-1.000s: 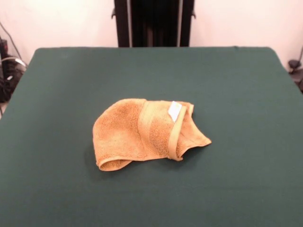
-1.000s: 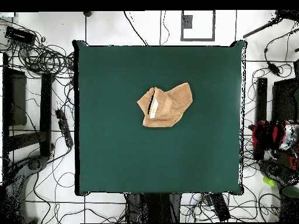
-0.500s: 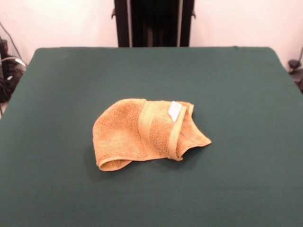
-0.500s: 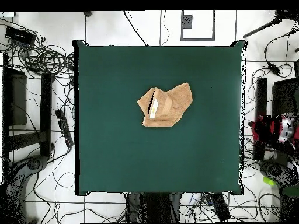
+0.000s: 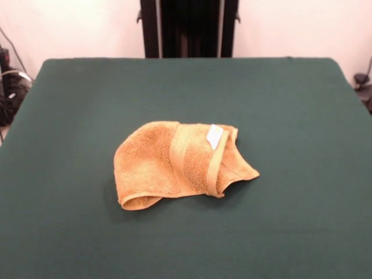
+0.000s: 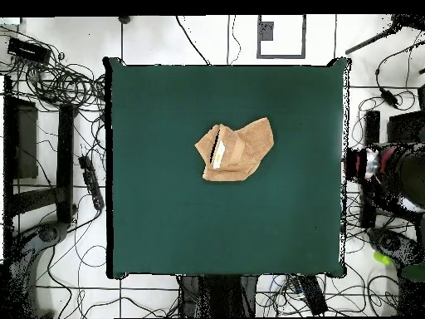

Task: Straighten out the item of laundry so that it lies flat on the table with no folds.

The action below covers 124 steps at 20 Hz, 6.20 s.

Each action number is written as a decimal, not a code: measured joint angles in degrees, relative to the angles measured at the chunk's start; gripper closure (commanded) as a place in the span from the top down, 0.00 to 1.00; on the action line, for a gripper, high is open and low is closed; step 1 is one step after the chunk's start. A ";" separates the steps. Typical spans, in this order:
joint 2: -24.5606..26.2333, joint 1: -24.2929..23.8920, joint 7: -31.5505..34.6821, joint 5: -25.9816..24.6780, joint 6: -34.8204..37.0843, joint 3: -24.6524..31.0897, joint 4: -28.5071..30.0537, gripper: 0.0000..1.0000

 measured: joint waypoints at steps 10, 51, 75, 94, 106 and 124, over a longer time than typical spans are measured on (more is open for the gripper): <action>11.82 1.08 0.00 -8.32 -10.06 -2.41 -0.06 1.00; 27.24 29.31 1.01 -12.33 -37.27 -27.96 -4.01 1.00; 28.74 44.28 10.85 7.24 -37.27 -44.92 -13.78 1.00; 39.91 58.39 14.19 14.28 -39.81 -61.30 -27.33 1.00; 46.02 63.63 18.73 18.81 -40.97 -69.16 -34.09 1.00; 46.31 59.22 19.24 37.98 -40.22 -66.17 -32.59 1.00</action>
